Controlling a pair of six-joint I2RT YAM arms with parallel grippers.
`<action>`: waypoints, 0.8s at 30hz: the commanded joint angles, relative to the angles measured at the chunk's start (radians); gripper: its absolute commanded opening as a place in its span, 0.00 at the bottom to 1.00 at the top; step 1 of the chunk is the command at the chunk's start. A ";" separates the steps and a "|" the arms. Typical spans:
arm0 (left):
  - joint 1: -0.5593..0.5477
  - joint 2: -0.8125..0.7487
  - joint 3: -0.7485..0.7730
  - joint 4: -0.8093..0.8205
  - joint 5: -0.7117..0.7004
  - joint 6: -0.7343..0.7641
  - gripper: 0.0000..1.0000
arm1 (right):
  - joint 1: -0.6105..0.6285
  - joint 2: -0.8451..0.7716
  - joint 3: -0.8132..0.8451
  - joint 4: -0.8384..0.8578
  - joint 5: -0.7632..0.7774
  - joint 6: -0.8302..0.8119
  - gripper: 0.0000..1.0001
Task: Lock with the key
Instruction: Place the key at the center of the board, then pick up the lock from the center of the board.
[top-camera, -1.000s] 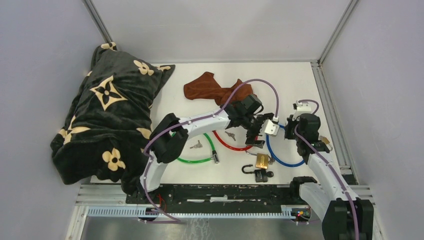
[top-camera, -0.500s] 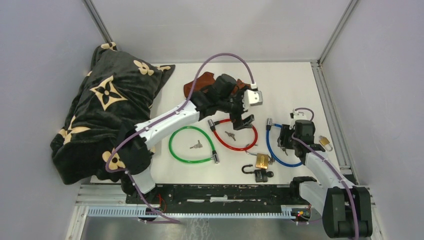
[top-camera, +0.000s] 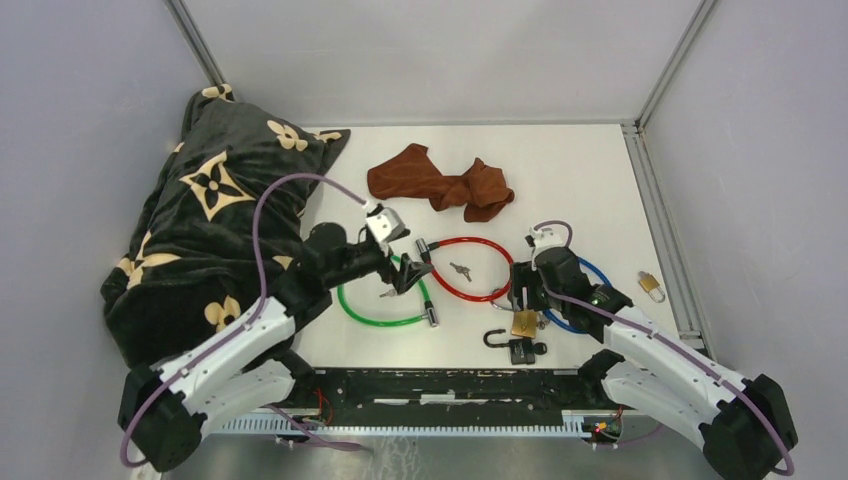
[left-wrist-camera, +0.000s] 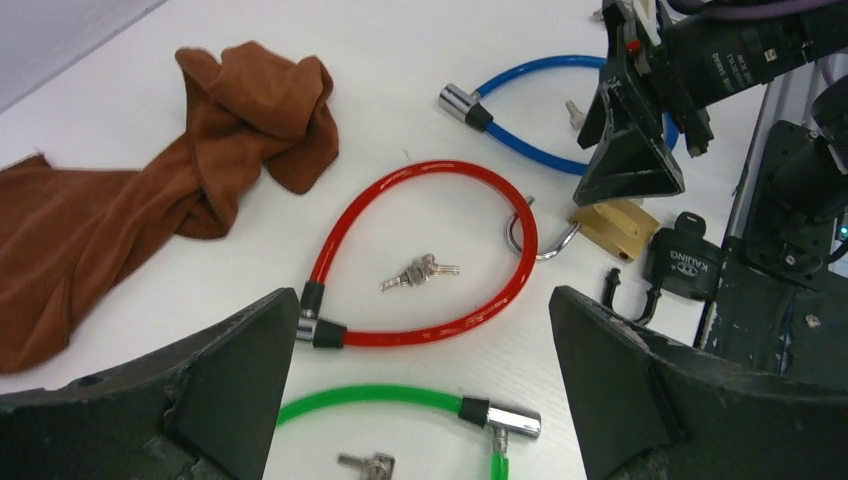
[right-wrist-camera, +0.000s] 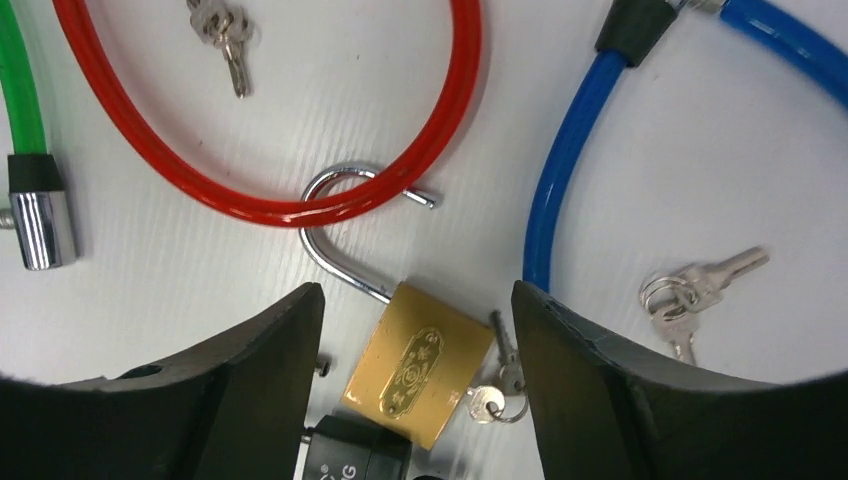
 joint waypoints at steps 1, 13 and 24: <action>0.039 -0.188 -0.191 0.299 -0.023 -0.183 1.00 | 0.099 -0.016 -0.002 -0.103 0.181 0.197 0.80; 0.091 -0.455 -0.430 0.421 -0.025 -0.274 1.00 | 0.328 0.157 0.032 -0.242 0.370 0.472 0.76; 0.091 -0.468 -0.460 0.470 -0.005 -0.278 1.00 | 0.420 0.259 0.186 -0.443 0.427 0.530 0.66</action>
